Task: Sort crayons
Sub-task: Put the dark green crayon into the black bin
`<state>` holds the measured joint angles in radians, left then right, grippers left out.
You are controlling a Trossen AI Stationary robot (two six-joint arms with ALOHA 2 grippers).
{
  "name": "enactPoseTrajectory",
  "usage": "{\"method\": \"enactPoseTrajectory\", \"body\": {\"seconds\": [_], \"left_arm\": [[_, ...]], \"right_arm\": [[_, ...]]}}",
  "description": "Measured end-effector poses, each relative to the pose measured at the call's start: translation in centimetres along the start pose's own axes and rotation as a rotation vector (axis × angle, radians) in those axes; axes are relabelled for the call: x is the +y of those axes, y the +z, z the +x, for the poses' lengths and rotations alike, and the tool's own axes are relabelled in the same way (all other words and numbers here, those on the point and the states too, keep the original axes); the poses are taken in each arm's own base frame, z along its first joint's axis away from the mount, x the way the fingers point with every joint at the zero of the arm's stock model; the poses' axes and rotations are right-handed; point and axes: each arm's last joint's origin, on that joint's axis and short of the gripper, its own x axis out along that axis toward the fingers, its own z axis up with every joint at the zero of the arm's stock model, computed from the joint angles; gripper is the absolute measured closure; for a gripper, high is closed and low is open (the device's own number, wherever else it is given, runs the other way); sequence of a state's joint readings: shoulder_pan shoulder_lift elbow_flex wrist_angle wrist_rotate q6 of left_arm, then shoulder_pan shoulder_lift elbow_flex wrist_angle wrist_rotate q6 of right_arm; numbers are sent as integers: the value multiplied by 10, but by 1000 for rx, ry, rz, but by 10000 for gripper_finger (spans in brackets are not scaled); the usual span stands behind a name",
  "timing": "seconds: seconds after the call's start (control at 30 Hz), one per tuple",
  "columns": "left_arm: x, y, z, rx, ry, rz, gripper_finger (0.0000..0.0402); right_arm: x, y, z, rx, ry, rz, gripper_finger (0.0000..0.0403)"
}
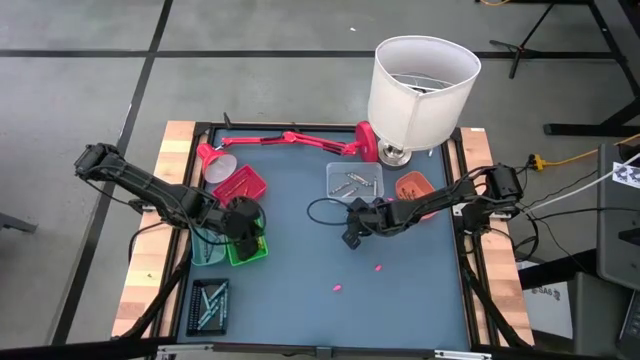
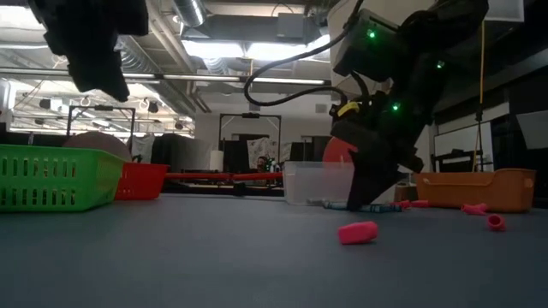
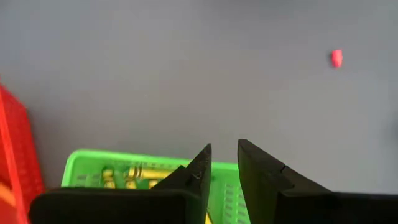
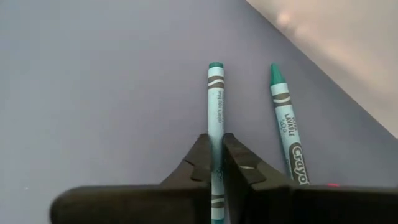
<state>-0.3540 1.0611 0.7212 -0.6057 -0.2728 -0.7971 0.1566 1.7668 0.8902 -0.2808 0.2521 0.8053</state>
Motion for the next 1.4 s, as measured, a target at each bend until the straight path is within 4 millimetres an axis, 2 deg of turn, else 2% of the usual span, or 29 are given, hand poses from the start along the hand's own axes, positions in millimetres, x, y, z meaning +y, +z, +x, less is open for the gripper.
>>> {"method": "enactPoseTrajectory", "body": {"seconds": [0.13, 0.33, 0.53, 0.77, 1.13, 1.4], "left_arm": [[-3, 3, 0, -36, -29, 34, 341], [-7, 7, 0, -73, -64, 22, 341], [-7, 7, 0, -74, -66, 22, 341], [-8, 8, -1, -82, -72, 19, 341], [-16, 16, 0, -162, -144, -1, 341], [-32, 27, 19, -284, -186, 165, 341]], "right_arm": [[2, 1, 0, 0, 43, -20, 382], [16, 8, 0, -32, 241, -72, 389], [31, 22, -7, -159, 424, -106, 389], [42, 37, -17, -342, 556, -141, 383], [52, 53, -33, -596, 667, -220, 382], [55, 58, -41, -718, 690, -289, 382]]}}
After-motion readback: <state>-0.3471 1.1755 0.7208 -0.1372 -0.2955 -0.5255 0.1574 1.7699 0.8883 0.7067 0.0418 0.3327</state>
